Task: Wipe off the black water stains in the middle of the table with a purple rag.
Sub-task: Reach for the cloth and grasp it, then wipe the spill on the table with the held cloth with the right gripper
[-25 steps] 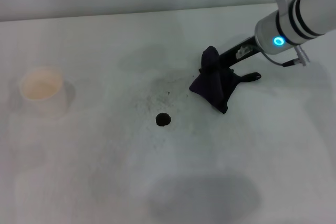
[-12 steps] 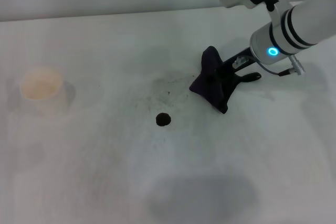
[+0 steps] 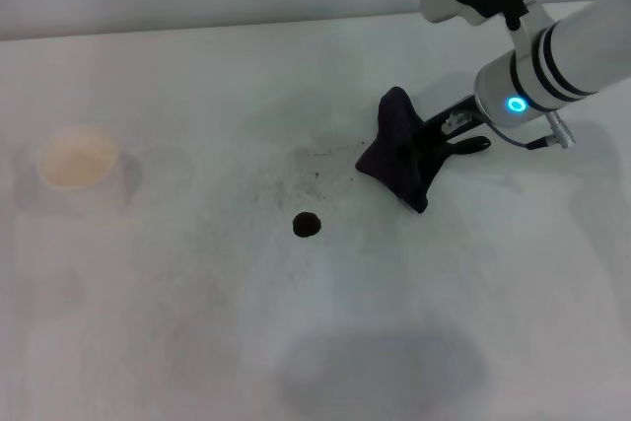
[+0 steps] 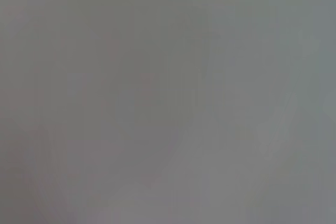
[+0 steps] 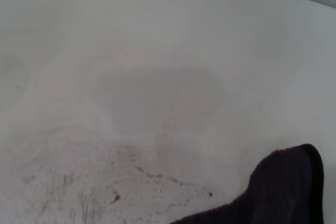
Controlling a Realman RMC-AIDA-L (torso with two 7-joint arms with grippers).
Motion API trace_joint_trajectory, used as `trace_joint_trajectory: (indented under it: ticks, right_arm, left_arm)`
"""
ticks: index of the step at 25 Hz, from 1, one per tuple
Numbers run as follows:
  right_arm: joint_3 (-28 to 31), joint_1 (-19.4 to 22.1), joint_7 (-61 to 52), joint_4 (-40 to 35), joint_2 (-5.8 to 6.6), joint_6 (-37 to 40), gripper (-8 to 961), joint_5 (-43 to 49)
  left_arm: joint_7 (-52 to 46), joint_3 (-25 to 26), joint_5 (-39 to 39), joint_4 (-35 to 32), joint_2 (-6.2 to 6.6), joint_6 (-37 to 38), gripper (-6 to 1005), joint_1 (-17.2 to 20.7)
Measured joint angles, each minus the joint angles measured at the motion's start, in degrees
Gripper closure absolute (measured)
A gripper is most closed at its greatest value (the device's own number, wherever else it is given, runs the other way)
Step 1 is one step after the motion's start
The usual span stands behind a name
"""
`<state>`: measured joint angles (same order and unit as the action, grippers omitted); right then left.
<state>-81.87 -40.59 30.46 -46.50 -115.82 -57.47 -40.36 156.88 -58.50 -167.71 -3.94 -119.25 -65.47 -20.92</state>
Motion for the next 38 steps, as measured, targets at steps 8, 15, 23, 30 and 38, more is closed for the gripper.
trace_joint_trajectory:
  ticks: [8, 15, 23, 30, 38]
  right_arm:
    - [-1.3, -0.2, 0.8, 1.1, -0.01, 0.6, 669, 0.2]
    - [-2.2, -0.5, 1.4, 0.6, 0.11, 2.4, 802, 0.4]
    - [-1.9, 0.0, 4.4, -2.9, 0.27, 0.3, 810, -2.3]
    - [-1.7, 0.0, 10.5, -6.2, 0.41, -9.1, 847, -8.1]
    - [-5.3, -1.9, 16.8, -1.2, -0.13, -12.0, 857, -15.7]
  left_arm:
    - [0.0, 0.0, 0.0, -0.1, -0.02, 0.0, 122, -0.1]
    - [0.0, 0.0, 0.0, -0.2, 0.04, -0.3, 122, -0.1]
    - [0.0, 0.0, 0.0, -0.2, 0.13, -0.2, 122, -0.1]
    - [0.0, 0.0, 0.0, -0.2, 0.16, -0.5, 122, -0.1]
    - [-0.4, -0.4, 0.0, -0.9, 0.15, -0.6, 123, -0.7]
